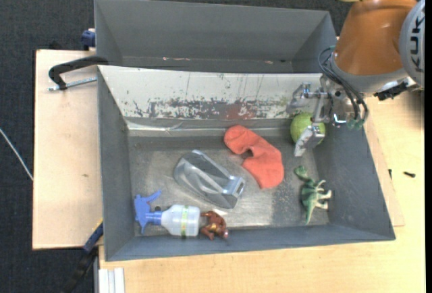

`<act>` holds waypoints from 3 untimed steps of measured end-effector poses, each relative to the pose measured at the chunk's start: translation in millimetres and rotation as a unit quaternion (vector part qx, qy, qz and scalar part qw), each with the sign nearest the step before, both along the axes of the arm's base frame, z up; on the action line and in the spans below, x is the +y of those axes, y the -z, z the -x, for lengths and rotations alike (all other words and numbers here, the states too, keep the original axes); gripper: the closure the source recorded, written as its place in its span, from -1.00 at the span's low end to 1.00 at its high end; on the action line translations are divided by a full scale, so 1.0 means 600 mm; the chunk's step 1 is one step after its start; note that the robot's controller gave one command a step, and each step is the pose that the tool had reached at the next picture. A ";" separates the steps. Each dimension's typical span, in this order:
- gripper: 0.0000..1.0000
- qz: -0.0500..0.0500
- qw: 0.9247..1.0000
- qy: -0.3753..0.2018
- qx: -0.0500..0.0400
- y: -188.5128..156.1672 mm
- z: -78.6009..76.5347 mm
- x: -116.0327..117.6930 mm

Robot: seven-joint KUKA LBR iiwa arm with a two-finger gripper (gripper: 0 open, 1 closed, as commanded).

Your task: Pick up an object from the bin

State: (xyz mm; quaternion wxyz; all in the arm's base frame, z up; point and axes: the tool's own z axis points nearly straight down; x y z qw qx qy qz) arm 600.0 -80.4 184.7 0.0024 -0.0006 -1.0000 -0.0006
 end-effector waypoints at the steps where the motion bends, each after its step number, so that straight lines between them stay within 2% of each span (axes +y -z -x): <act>1: -1.00 0.001 1.000 -0.001 -0.004 -0.009 -0.003 0.000; 2: -1.00 0.002 0.997 -0.078 -0.008 0.031 0.013 0.022; 3: -1.00 0.000 0.983 -0.183 -0.006 0.145 0.058 0.077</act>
Offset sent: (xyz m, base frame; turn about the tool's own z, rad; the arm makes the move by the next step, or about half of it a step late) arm -0.0454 0.0561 -0.1039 -0.6162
